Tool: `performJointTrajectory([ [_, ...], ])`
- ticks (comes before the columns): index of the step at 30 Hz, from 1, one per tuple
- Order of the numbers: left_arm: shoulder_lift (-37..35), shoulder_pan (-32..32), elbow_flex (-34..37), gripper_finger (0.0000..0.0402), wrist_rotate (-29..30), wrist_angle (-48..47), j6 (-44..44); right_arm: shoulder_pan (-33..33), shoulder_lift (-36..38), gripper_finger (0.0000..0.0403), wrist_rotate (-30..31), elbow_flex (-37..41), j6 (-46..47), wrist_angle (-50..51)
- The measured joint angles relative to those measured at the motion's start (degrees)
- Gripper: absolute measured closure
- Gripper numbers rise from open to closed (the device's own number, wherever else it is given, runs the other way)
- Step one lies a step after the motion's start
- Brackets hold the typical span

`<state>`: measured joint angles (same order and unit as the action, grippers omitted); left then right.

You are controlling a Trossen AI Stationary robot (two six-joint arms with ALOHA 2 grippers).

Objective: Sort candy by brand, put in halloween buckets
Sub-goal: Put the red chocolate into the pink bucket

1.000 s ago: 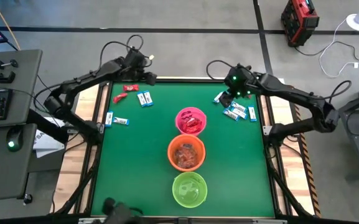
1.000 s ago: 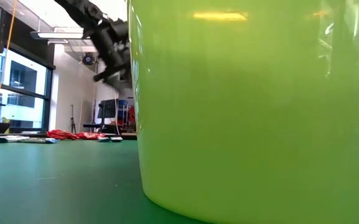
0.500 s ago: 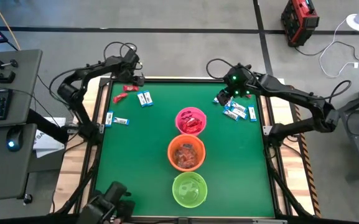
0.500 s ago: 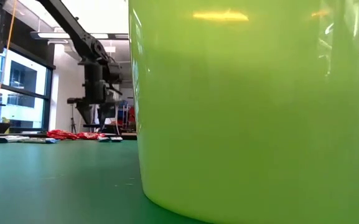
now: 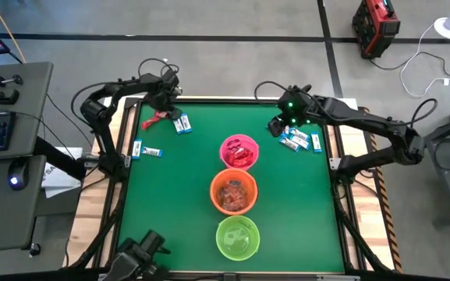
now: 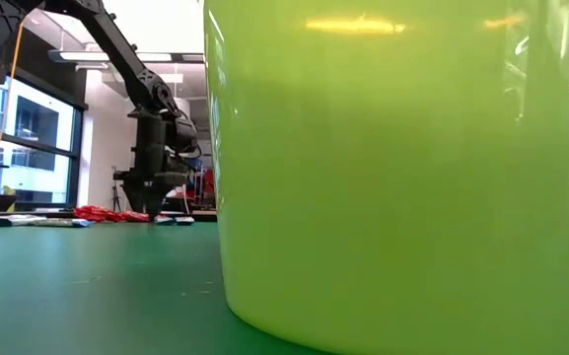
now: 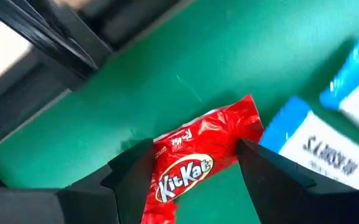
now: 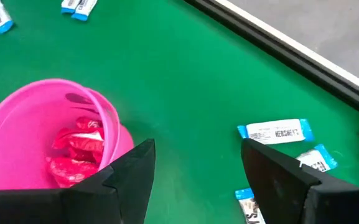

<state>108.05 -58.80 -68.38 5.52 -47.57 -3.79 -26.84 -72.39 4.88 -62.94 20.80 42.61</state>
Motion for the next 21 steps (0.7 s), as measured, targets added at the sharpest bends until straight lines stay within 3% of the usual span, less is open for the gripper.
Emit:
performJointTrajectory([
  [5,0.0,1.4,0.04,0.0209,2.57,-2.43,-3.79,1.47,-0.01,0.0171,4.13,0.0,1.22,-1.01],
  [11,-1.84,2.36,-0.52,0.0377,3.23,-2.53,-3.57,1.52,-0.01,0.0171,6.3,0.01,1.2,-1.42],
  [15,-7.26,2.57,-2.94,0.0381,0.82,-2.32,-3.32,1.5,0.28,0.0171,6.65,0.02,-0.39,-1.76],
  [17,-10.85,3.78,-3.55,0.0391,-2.5,-1.95,-2.44,1.52,0.94,0.0171,6.65,0.04,-1.6,-2.26],
  [21,-18.33,10.51,-3.8,0.0396,-16.66,-0.5,-1.06,1.29,2.25,0.0171,7.11,0.04,-1.76,-2.94],
])
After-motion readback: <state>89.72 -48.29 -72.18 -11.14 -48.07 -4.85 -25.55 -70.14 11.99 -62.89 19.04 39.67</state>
